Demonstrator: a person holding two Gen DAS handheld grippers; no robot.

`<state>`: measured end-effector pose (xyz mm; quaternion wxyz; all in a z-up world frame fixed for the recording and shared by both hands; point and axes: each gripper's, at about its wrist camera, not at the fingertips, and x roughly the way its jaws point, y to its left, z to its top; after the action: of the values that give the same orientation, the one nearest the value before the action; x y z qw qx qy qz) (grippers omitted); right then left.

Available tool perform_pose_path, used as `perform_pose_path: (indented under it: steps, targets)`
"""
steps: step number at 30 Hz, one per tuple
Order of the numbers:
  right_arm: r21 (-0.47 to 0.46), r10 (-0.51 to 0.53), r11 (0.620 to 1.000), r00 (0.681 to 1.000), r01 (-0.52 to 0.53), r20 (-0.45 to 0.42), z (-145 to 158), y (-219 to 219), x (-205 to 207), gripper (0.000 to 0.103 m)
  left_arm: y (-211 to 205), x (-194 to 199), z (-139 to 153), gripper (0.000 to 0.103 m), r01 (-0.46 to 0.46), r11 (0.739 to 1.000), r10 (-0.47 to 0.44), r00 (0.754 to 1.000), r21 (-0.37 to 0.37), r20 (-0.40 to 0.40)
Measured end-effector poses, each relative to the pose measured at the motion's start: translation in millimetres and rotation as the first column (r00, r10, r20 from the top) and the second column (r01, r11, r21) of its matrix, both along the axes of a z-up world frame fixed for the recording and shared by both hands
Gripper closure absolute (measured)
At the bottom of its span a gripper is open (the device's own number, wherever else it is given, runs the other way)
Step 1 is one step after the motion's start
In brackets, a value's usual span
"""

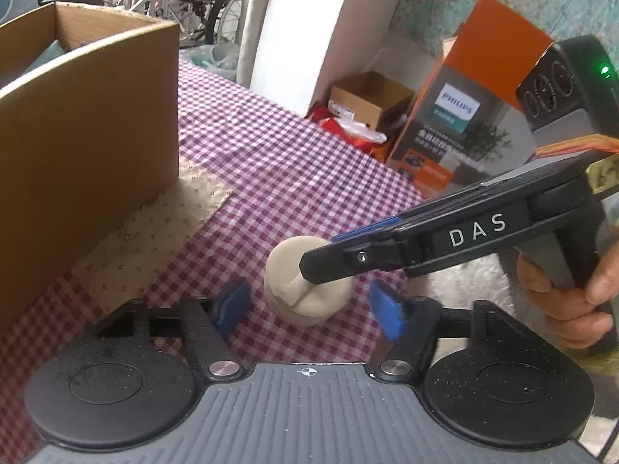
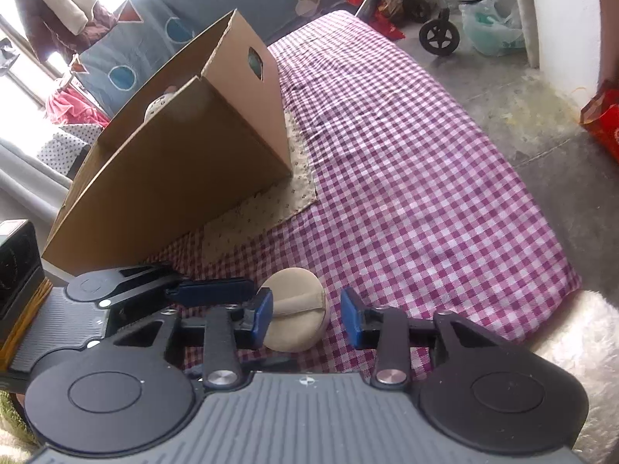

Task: Organize soft objects
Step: 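Close the right gripper on the beige round powder puff, then lift the powder puff and carry it over the box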

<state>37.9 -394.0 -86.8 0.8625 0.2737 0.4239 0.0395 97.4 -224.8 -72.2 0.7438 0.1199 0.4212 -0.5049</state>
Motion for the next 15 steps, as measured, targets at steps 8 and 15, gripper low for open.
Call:
perform_pose_path:
  steps: [8, 15]
  targets:
    - [-0.041, 0.025, 0.999, 0.999, -0.024, 0.027, 3, 5, 4, 0.081, -5, -2, 2, 0.053, 0.006, 1.000, -0.006, 0.999, 0.007, 0.052]
    - [-0.095, 0.039, 0.995, 0.997, -0.032, 0.070, 18, 12, 3, 0.082, 1, -3, 9, 0.053, -0.020, 1.000, 0.021, 0.997, -0.005, 0.076]
